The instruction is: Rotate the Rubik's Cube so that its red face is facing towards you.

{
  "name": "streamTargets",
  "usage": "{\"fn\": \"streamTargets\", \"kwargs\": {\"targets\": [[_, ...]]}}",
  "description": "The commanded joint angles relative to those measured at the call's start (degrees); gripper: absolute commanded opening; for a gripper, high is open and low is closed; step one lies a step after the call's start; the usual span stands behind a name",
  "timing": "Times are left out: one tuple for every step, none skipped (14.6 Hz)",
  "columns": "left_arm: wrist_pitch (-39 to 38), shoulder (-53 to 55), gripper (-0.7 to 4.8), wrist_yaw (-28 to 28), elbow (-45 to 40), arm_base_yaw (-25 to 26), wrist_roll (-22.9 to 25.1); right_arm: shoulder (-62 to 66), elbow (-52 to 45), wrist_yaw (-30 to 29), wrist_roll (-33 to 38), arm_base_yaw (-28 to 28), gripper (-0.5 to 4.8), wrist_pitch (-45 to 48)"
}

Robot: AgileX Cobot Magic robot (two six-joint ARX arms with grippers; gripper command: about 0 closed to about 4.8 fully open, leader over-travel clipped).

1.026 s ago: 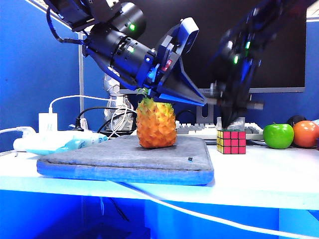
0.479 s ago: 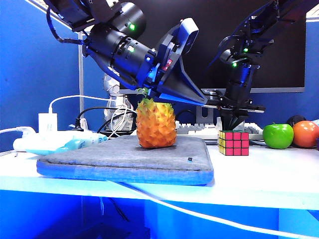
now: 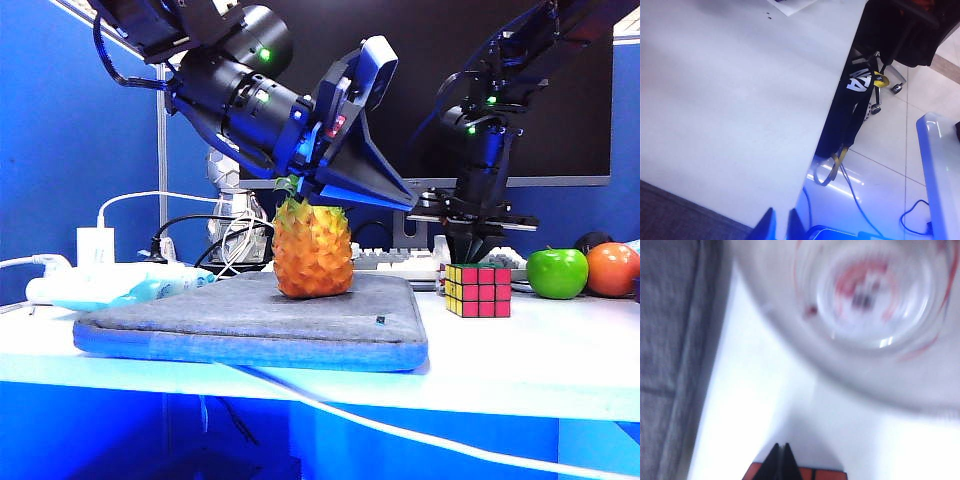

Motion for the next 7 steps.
{"fn": "streamTargets", "kwargs": {"targets": [[-0.31,-0.26,0.49,0.48,0.22,-0.07,-0.31,-0.42,0.15,0.15,0.15,0.87,-0.01,-1.99],[-0.59,-0.28,0.49,0.48,0.22,-0.07,-0.39,-0.42,0.15,0.15,0.35,0.92,-0.01,-2.64],[-1.03,-0.28,0.49,0.48,0.22,-0.07,-0.37,-0.44,0.17,0.15,0.35,0.96,-0.01,-3.06],[-1.44,-0.28,0.49,0.48,0.22,-0.07,-0.37,-0.46,0.17,0.13,0.37,0.96,-0.01,-3.17],[-1.62,-0.28,0.49,0.48,0.22,-0.07,-0.37,-0.52,0.17,0.15,0.35,0.96,-0.01,-3.04],[-1.36,-0.28,0.49,0.44,0.22,-0.07,-0.37,-0.98,0.22,-0.15,0.28,0.94,0.0,-0.42],[-1.09,-0.33,0.49,0.22,0.22,-0.07,-0.39,-1.75,0.28,-0.33,0.31,0.85,-0.01,1.75]]}}
